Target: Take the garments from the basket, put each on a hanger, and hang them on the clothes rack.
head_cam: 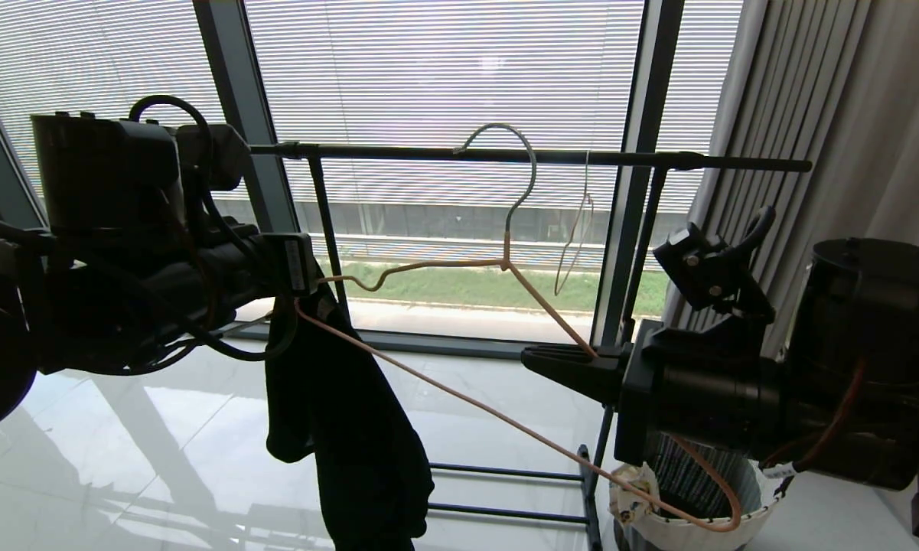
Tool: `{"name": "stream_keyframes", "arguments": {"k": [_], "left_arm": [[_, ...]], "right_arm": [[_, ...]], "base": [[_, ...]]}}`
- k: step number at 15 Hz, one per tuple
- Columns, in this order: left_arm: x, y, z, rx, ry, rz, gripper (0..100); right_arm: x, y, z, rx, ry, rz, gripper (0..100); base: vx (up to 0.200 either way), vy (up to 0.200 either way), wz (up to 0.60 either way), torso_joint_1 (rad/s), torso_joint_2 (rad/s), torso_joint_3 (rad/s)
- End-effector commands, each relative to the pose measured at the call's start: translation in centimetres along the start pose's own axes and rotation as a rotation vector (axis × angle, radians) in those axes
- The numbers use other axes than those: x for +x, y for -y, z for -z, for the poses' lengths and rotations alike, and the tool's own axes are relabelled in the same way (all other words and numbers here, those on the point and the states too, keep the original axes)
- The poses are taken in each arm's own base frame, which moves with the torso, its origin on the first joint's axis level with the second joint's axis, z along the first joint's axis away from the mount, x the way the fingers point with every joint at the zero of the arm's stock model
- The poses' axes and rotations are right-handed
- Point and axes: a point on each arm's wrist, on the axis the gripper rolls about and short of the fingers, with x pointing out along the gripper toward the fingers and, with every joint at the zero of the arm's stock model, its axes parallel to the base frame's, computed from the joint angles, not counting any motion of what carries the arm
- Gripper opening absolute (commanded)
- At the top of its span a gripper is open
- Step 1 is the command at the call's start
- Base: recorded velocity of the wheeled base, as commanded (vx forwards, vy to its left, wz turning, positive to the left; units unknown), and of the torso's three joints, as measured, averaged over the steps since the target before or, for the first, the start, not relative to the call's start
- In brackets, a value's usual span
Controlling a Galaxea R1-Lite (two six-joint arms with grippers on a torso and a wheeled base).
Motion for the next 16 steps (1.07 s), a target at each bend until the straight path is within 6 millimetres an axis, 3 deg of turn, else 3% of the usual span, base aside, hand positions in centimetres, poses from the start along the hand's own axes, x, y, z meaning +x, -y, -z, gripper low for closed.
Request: {"name": "stream_keyframes", "arguments": {"k": [1,7,16], "left_arm": [[-0.1,0.0,0.0,-0.001,0.002,-0.001,0],[-0.1,0.3,0.1,0.003,0.0,-0.002,0],[-1.1,1.2,0.2,0.014,0.01,-0.018,0]], "right_arm": [[0.5,0.8,0.3,0.003,0.003,0.033,0],[0.7,1.0,0.4,0.005,0.001,0.038,0],[3.4,2.1,0.6,-0.002,0.025,0.089,0]], "base": [[0.0,0.0,0.0,0.0,0.0,0.0],[0.0,0.0,0.0,0.0,0.0,0.0],[0.0,0.0,0.0,0.0,0.0,0.0]]}}
